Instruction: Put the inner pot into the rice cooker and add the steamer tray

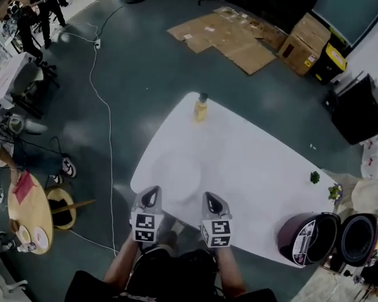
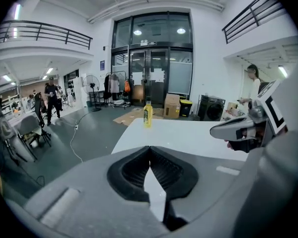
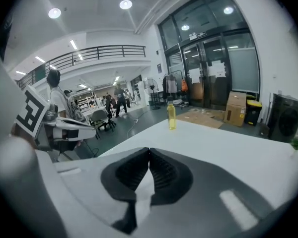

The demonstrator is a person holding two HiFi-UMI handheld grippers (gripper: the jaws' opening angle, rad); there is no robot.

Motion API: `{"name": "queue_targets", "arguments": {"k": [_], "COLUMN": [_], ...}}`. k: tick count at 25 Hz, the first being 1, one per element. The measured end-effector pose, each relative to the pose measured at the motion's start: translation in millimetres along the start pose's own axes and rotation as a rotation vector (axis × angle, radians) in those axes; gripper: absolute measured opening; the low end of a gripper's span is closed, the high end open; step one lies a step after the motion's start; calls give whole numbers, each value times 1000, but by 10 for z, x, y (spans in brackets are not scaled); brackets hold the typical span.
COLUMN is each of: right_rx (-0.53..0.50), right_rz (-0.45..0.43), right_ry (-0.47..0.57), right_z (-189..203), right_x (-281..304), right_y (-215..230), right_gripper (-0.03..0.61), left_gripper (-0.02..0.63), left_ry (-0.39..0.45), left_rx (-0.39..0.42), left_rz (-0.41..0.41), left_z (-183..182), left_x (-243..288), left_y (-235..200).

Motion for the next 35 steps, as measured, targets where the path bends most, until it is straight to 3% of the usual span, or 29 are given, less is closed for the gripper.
{"name": "queue_targets", "arguments": {"k": [4,7,16,32,35], "right_rx": [6,35,67,46,51], "right_rz": [-18,-20,-16,-18,-3], "right_ry": [-80,-141,-239,-325,-339], "right_z": [214,333,571,761,746], "right_x": [296,479,917,1222,1256], "right_y": [-40,-34,-53,-122,-108], "right_gripper": [10,134,238,238,135], "left_gripper": [11,11,11,11,11], "left_ry": [-39,-63,-111,-153,-153], "left_rx": [-39,-71,-133,-169,-172], "left_rz": [-25,-39,-54,-81,-84], "left_z": [245,391,731,1003,1001], "left_x": [48,62,99,128,133], "left_y": [-115,-171,-324,-448,-485]}}
Point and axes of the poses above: the fingertips, and each gripper's own axes: x forward along the fingers, y to its right, z out of its underside, the point moved 6 cm from there along -x, backward along the fingers, and after that the axes turned 6 degrees about z, right-handed, at the moved point
